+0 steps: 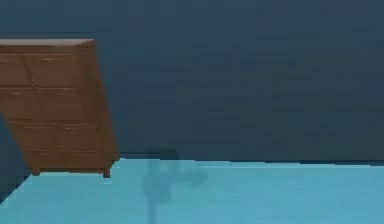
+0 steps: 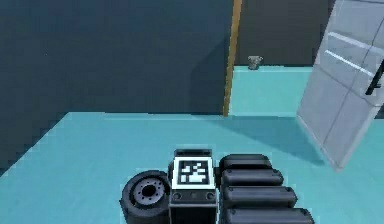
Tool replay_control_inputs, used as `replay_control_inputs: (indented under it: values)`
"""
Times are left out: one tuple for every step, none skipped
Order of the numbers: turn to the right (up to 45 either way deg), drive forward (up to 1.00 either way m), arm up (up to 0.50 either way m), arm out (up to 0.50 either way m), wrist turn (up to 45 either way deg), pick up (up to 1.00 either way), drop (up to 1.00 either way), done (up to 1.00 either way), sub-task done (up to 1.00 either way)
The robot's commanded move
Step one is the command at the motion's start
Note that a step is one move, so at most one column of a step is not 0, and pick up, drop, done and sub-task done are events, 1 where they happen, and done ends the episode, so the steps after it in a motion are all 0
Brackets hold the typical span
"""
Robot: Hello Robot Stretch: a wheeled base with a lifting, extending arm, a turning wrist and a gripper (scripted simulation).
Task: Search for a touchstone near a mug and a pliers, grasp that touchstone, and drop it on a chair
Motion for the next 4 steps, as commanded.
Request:
replay_control_inputs:
  values:
    - [-36.0,0.0,0.0,0.0,0.0,0.0,0.0,0.0,0.0]
    - [0.0,0.2,0.0,0.0,0.0,0.0,0.0,0.0,0.0]
    - [-45.0,0.0,0.0,0.0,0.0,0.0,0.0,0.0,0.0]
    - [-45.0,0.0,0.0,0.0,0.0,0.0,0.0,0.0,0.0]
